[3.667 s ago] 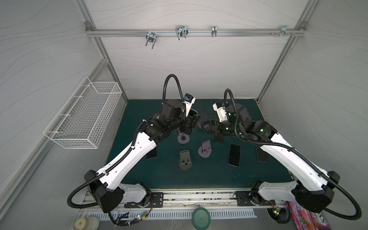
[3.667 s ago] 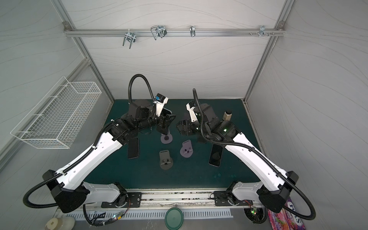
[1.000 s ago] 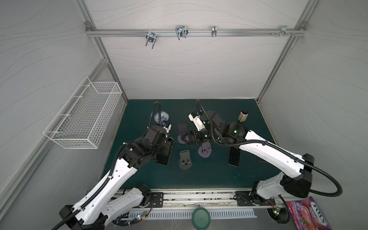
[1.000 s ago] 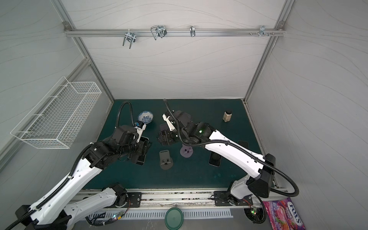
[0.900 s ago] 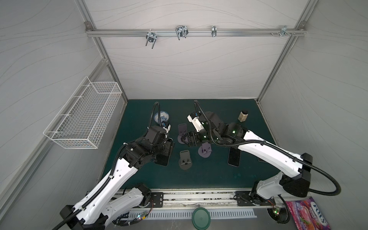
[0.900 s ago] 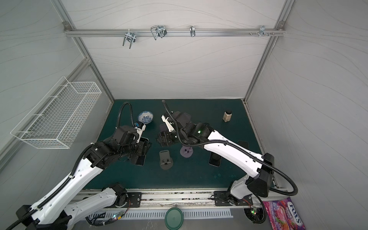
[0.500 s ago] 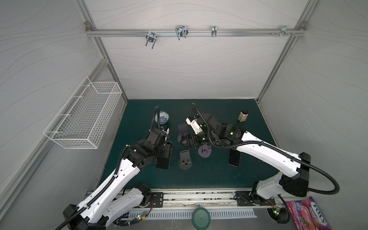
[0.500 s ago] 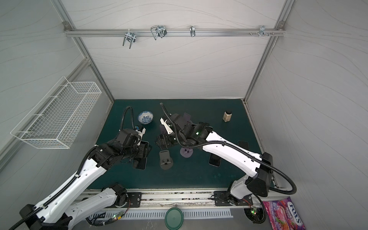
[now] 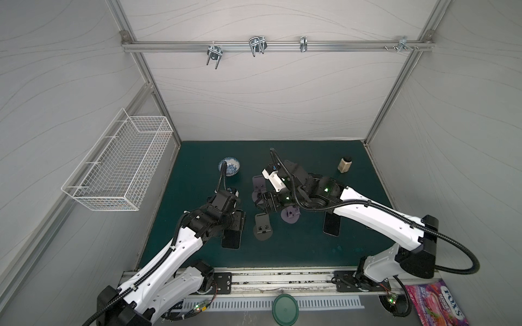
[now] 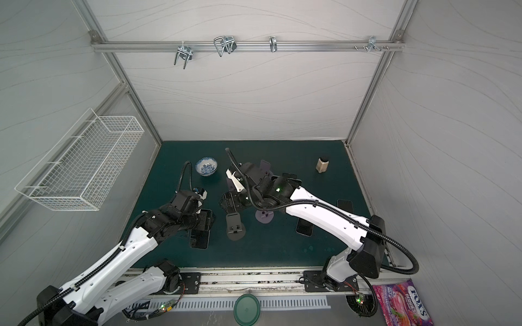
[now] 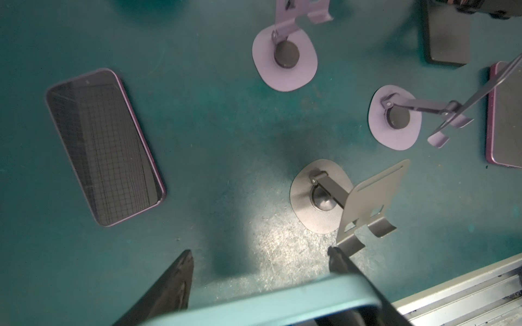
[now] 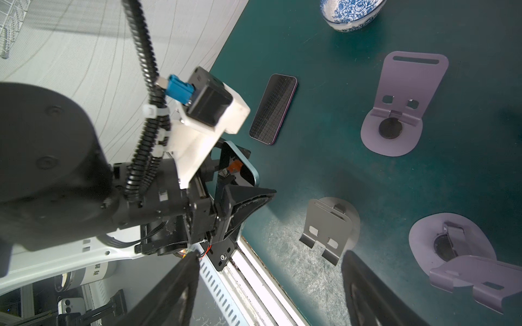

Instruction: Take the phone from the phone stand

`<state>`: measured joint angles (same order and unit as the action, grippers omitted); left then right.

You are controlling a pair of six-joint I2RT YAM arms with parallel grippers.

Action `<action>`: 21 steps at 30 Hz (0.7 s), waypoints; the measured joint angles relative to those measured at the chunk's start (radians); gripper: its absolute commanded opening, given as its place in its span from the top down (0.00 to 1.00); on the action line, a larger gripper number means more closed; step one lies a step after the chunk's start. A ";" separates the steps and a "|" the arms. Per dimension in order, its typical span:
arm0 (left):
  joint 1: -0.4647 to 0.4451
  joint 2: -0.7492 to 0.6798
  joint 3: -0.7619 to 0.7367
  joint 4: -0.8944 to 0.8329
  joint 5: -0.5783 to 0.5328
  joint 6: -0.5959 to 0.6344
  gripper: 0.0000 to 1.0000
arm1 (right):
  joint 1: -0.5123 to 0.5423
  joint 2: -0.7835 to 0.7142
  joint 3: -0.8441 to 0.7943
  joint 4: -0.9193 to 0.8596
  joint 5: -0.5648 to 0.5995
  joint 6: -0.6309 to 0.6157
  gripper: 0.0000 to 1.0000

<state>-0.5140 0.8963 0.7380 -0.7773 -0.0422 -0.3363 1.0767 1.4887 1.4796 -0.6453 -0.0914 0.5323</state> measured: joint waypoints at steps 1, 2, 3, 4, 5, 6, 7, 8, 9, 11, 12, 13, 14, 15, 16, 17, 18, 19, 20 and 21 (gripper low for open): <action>0.003 0.000 -0.010 0.005 0.006 -0.004 0.53 | 0.000 0.003 0.000 0.000 0.000 0.000 0.20; 0.007 0.000 -0.019 0.011 0.012 -0.009 0.53 | 0.001 0.005 0.000 0.000 0.000 0.000 0.20; 0.011 0.000 -0.026 0.017 0.017 -0.011 0.53 | 0.002 0.007 0.000 0.000 0.000 0.000 0.20; 0.014 0.002 -0.034 0.026 0.021 -0.014 0.53 | 0.002 0.008 0.000 0.000 0.000 0.000 0.20; 0.018 0.004 -0.039 0.032 0.025 -0.016 0.53 | 0.002 0.009 0.000 0.000 0.000 0.000 0.20; 0.021 0.007 -0.044 0.037 0.028 -0.016 0.53 | 0.003 0.009 0.000 0.000 0.000 0.000 0.20; 0.024 0.011 -0.048 0.043 0.033 -0.017 0.53 | 0.003 0.009 0.000 0.000 0.000 0.001 0.20; 0.028 0.016 -0.051 0.048 0.036 -0.017 0.53 | 0.003 0.009 0.000 0.000 0.000 0.001 0.20; 0.030 0.020 -0.054 0.053 0.038 -0.017 0.53 | 0.004 0.010 0.000 0.000 0.000 0.002 0.20; 0.037 0.030 -0.059 0.064 0.043 -0.016 0.53 | 0.005 0.014 0.000 0.001 -0.003 0.002 0.20; 0.042 0.035 -0.062 0.072 0.047 -0.016 0.53 | 0.006 0.018 0.000 0.001 -0.004 0.003 0.20; 0.049 0.043 -0.063 0.078 0.050 -0.016 0.53 | 0.007 0.023 0.000 0.001 -0.005 0.003 0.20; 0.056 0.051 -0.063 0.084 0.055 -0.015 0.53 | 0.008 0.029 0.000 0.001 -0.007 0.003 0.20; 0.063 0.059 -0.063 0.090 0.058 -0.014 0.53 | 0.008 0.034 0.000 0.002 -0.009 0.003 0.20; 0.070 0.069 -0.063 0.098 0.063 -0.013 0.53 | 0.009 0.041 0.000 0.002 -0.014 0.003 0.20; 0.077 0.080 -0.063 0.107 0.066 -0.011 0.52 | 0.009 0.048 0.000 0.002 -0.017 0.003 0.20; 0.083 0.090 -0.063 0.114 0.072 -0.009 0.52 | 0.010 0.053 0.000 0.003 -0.020 0.003 0.20; 0.090 0.105 -0.063 0.123 0.079 -0.008 0.52 | 0.010 0.058 0.000 0.003 -0.023 0.003 0.20; 0.097 0.121 -0.063 0.133 0.085 -0.007 0.53 | 0.010 0.064 0.000 0.005 -0.026 0.003 0.20; 0.102 0.138 -0.063 0.141 0.089 -0.005 0.52 | 0.010 0.068 0.000 0.008 -0.029 0.003 0.20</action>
<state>-0.4118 1.0340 0.6754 -0.6365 0.0471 -0.3416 1.0863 1.5570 1.4799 -0.6376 -0.1207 0.5354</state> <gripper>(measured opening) 0.722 0.798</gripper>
